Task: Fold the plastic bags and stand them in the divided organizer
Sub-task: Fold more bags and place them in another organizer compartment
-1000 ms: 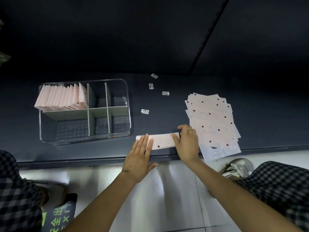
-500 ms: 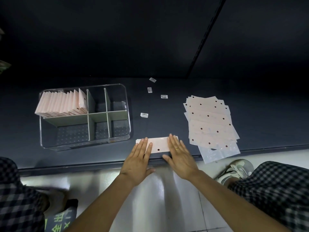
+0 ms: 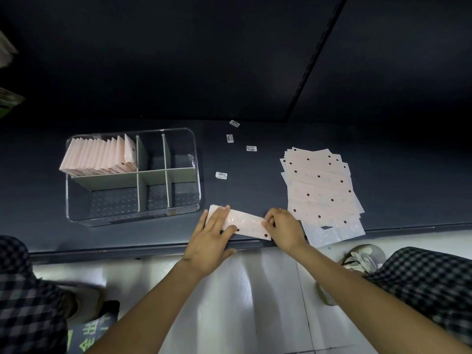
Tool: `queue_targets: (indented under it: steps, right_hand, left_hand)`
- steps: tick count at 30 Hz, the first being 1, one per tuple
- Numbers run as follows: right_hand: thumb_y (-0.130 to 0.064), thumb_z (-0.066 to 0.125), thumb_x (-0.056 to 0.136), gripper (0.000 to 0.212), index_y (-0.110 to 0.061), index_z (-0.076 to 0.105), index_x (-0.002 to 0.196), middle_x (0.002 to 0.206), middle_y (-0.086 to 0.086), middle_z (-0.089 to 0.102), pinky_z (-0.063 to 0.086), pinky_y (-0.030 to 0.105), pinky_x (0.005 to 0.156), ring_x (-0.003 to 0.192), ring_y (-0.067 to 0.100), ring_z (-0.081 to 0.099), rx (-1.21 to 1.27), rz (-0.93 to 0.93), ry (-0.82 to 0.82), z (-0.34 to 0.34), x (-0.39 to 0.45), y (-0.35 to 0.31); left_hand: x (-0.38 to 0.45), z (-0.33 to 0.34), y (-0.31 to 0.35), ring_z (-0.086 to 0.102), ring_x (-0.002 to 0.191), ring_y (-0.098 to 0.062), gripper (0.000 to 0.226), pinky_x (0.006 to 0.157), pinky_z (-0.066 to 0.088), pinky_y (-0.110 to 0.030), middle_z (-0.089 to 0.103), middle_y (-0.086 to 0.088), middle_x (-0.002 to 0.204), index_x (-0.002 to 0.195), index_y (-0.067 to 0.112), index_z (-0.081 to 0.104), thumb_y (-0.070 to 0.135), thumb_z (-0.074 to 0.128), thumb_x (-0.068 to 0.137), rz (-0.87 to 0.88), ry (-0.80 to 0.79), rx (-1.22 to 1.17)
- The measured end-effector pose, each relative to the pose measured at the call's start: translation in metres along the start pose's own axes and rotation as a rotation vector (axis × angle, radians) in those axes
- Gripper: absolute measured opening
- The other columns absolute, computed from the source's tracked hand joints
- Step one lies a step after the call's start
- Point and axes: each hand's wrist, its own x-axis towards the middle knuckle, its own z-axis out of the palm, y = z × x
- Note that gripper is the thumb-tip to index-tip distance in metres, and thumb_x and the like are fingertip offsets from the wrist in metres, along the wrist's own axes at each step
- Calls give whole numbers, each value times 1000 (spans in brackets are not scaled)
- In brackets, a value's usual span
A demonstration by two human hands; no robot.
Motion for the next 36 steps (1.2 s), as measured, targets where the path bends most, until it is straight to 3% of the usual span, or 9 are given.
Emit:
queue_targets:
  steps: [3, 10, 13, 16, 19, 24, 28, 32, 36]
  right_hand:
    - [-24, 55, 88, 13, -13, 62, 88, 92, 5, 67, 39, 27, 66, 91, 23, 61, 43, 113, -62, 12, -21, -6]
    - [-38, 55, 90, 38, -4, 58, 73, 83, 15, 69, 35, 29, 61, 74, 27, 59, 132, 96, -295, 14, -48, -14]
    - [-24, 50, 94, 13, -15, 59, 95, 93, 5, 65, 44, 30, 70, 89, 23, 58, 35, -77, -53, 5, -43, -3]
    - [-8, 59, 85, 49, -23, 50, 131, 129, -6, 52, 37, 28, 100, 117, 16, 42, -31, -370, -131, 2, -36, 10]
    - [-13, 67, 80, 61, -27, 46, 136, 137, -11, 46, 33, 30, 103, 123, 14, 37, -68, -496, -168, 9, -29, 7]
    - [0, 60, 81, 37, -17, 67, 113, 115, 0, 58, 39, 33, 92, 104, 22, 47, 108, -445, -118, 22, -18, -12]
    - [-21, 64, 87, 17, -12, 73, 98, 98, 3, 63, 39, 37, 87, 91, 20, 44, 165, -294, -114, 24, -9, -23]
    - [-40, 57, 91, 39, -24, 52, 56, 76, -4, 53, 34, 33, 85, 88, 17, 40, 177, -142, -162, 22, -3, -35]
    - [-45, 49, 94, 53, -22, 33, 49, 69, -4, 44, 32, 34, 81, 94, 24, 43, 63, -54, -195, 21, 4, -47]
  left_hand:
    - [-4, 3, 10, 63, 104, -21, 64, 91, 51, -31, 66, -3, 114, 100, 18, 69, 53, 86, 49, 57, 88, -22]
    - [-15, 17, 18, 65, 98, -20, 61, 88, 52, -31, 67, -1, 102, 109, 18, 69, 34, 89, 54, 73, 180, 1]
    - [-16, 19, 14, 67, 95, -18, 53, 89, 52, -33, 67, -2, 96, 106, 15, 71, 20, 88, 56, 55, 251, -2]
    - [-18, 19, 11, 69, 89, -20, 46, 87, 55, -34, 68, -5, 92, 98, 12, 73, 14, 89, 55, 31, 304, -48]
    - [-20, 19, 12, 69, 80, -23, 42, 77, 57, -33, 69, -6, 93, 94, 10, 74, 10, 90, 55, -40, 338, -165]
    - [-25, 19, 16, 69, 82, -26, 31, 70, 58, -34, 70, -5, 96, 93, 10, 74, 2, 83, 65, -170, 368, -373]
    - [-25, 18, 16, 60, 85, -27, 13, 73, 48, -36, 66, -1, 91, 91, 13, 74, 13, 75, 78, -350, 370, -440]
    - [-21, 20, 14, 45, 96, -20, 11, 83, 29, -28, 55, 1, 96, 90, 24, 75, 31, 67, 86, -724, 321, -559]
    - [-11, 14, 16, 42, 100, -21, 11, 83, 23, -26, 49, 5, 97, 84, 25, 72, 31, 63, 86, -830, 266, -589]
